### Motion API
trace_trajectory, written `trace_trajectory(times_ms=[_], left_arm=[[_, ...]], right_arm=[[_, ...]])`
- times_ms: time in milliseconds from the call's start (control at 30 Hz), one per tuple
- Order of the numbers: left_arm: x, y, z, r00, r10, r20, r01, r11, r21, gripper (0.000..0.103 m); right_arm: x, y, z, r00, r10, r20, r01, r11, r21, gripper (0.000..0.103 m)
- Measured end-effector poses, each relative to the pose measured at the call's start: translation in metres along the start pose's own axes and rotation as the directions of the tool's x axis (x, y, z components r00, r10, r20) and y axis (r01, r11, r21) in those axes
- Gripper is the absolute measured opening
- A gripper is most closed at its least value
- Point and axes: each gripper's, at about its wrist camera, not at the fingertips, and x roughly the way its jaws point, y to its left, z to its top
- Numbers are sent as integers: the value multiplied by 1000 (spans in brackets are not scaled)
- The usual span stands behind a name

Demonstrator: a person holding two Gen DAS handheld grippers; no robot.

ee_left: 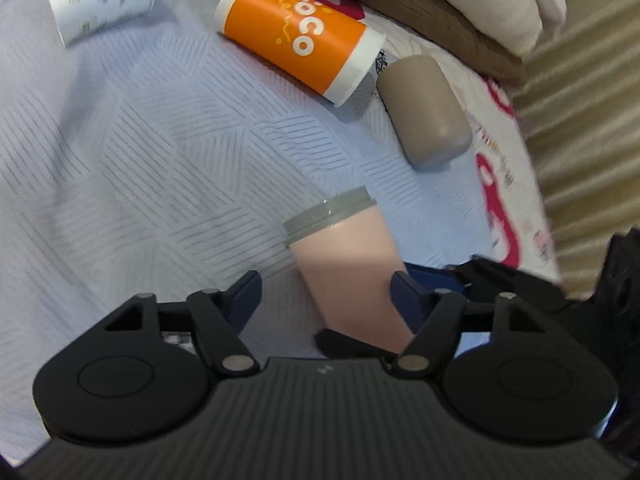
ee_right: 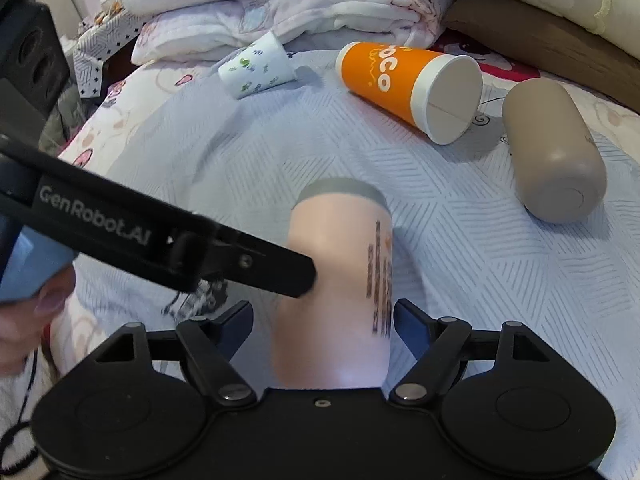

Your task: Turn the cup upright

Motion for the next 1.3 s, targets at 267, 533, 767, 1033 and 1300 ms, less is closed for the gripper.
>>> trace_trajectory(times_ms=[267, 533, 767, 1033, 1300], left_arm=[[10, 1, 0, 998, -65, -12, 64, 996, -58, 59], [14, 2, 4, 995, -96, -7, 95, 990, -102, 63], [-4, -6, 9, 994, -97, 39, 99, 994, -42, 63], [-30, -32, 1, 979, -19, 205, -13, 988, 157, 61], [-32, -38, -5, 957, -14, 291, -69, 960, 273, 59]], right_arm=[[16, -14, 3, 1000, 4, -24, -3, 999, 48, 73], [12, -15, 3, 1000, 12, 15, -13, 997, 73, 67], [-1, -3, 6, 992, 13, 126, -19, 999, 43, 67], [-9, 19, 5, 956, -30, 291, 57, 995, -83, 67], [0, 25, 3, 931, -102, 349, 167, 973, -160, 67]])
